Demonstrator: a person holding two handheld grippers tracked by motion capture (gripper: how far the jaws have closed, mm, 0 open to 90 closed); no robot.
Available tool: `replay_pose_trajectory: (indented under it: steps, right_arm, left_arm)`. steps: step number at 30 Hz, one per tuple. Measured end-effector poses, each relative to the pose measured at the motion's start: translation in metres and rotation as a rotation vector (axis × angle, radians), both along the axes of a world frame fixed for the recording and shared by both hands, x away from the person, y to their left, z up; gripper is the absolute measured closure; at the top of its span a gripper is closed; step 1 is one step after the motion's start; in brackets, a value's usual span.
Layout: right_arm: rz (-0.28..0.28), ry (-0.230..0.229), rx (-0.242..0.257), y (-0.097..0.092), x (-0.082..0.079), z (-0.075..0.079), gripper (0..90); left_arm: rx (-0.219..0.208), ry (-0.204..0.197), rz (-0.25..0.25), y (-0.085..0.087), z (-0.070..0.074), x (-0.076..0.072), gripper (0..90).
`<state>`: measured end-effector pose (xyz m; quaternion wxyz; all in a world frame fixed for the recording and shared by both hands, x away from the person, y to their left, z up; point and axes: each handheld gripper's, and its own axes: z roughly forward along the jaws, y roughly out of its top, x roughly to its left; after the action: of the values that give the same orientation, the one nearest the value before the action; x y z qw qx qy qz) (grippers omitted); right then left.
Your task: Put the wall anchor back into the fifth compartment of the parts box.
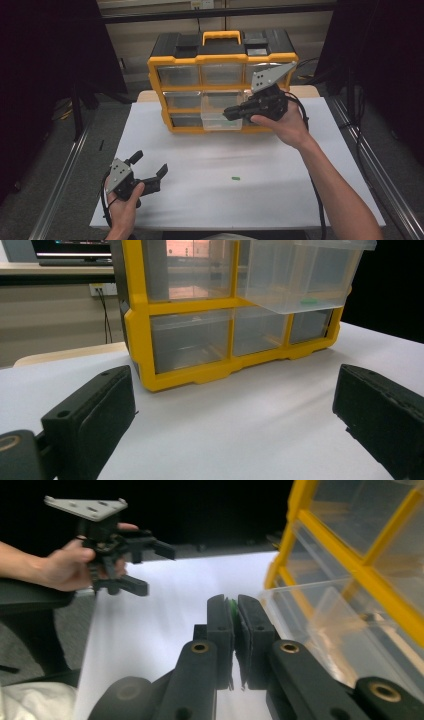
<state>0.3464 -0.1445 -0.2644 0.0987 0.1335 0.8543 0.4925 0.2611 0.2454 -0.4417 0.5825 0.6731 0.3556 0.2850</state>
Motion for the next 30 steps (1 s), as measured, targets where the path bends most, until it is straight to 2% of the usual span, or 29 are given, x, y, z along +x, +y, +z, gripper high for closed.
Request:
replay_pose_trajectory:
  steps: [5, 9, 12, 13, 15, 19, 21, 25, 26, 27, 30]
  right_arm:
    - [-0.022, -0.007, -0.026, 0.001, 0.01, 0.015, 85.2]
    - [-0.041, -0.009, -0.048, 0.005, 0.019, 0.02, 85.2]
    - [-0.055, -0.003, -0.062, 0.007, 0.025, 0.021, 85.2]
    - [-0.063, 0.004, -0.084, 0.01, 0.031, 0.02, 85.2]
    - [-0.072, 0.013, -0.1, 0.014, 0.036, 0.02, 85.2]
    - [-0.087, 0.027, -0.131, 0.02, 0.048, 0.018, 85.2]
    - [-0.083, 0.046, -0.132, 0.023, 0.052, 0.017, 85.2]
    - [-0.072, 0.051, -0.164, 0.029, 0.053, 0.017, 85.2]
    - [-0.074, 0.055, -0.18, 0.031, 0.055, 0.017, 85.2]
    - [-0.083, 0.073, -0.217, 0.034, 0.059, 0.015, 85.2]
    - [-0.082, 0.097, -0.255, 0.037, 0.066, 0.012, 85.1]
  left_arm:
    - [0.002, 0.003, -0.001, 0.0, 0.0, 0.0, 3.5]
    - [0.005, 0.007, 0.007, 0.0, 0.0, -0.001, 3.5]
    - [0.006, 0.006, 0.006, 0.0, 0.0, -0.001, 3.5]
    - [-0.01, 0.008, -0.001, -0.001, 0.0, 0.0, 3.5]
    - [0.003, 0.003, -0.002, 0.0, 0.0, 0.0, 3.5]
    - [-0.005, 0.011, 0.005, -0.001, 0.0, -0.001, 3.5]
    - [-0.003, 0.002, 0.001, -0.001, 0.0, -0.001, 3.5]
    - [-0.004, 0.003, -0.004, 0.0, 0.0, 0.0, 3.5]
    - [-0.004, 0.003, -0.004, 0.0, 0.0, 0.0, 3.5]
    - [-0.007, 0.004, -0.005, 0.0, 0.0, 0.0, 3.5]
    - [-0.001, 0.0, -0.003, 0.0, 0.0, 0.0, 3.5]
